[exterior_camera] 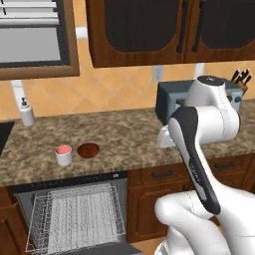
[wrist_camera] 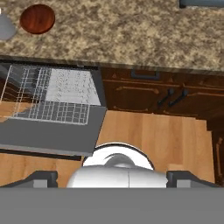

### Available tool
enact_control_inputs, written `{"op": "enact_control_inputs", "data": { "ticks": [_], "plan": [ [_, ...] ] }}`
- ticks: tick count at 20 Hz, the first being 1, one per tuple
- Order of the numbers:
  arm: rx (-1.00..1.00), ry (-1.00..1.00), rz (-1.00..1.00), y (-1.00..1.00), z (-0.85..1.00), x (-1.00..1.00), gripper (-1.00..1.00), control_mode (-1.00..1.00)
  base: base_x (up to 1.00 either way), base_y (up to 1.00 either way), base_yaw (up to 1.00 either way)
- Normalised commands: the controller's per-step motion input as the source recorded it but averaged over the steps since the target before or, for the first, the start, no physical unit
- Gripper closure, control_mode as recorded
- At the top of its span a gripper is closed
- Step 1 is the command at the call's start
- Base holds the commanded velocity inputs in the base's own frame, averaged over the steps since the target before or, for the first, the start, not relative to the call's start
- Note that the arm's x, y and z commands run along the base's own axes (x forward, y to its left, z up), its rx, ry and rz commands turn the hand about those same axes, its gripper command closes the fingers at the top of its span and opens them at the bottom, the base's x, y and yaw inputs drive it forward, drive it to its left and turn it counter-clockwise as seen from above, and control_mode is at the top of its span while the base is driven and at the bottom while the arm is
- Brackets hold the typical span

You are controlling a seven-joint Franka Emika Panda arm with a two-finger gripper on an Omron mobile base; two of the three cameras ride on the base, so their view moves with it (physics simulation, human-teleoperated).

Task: Pick up the cup and bowl from the counter, place them in the dishwasher, and close the dishwasher door.

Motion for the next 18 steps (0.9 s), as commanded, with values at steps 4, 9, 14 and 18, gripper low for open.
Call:
{"op": "enact_control_inputs", "data": {
  "ticks": [4,9,14,18],
  "plan": [
    [0.00,0.00,0.00,0.00,0.00,0.00,-1.00,1.00,-0.62,-0.26,0.02],
    [0.00,0.00,0.00,0.00,0.00,0.00,-1.00,1.00,-0.09,-0.48,0.46],
    [0.00,0.00,0.00,0.00,0.00,0.00,-1.00,1.00,0.00,-0.79,0.62],
    [0.00,0.00,0.00,0.00,0.00,0.00,-1.00,1.00,0.22,-0.91,0.45]
  ]
}}
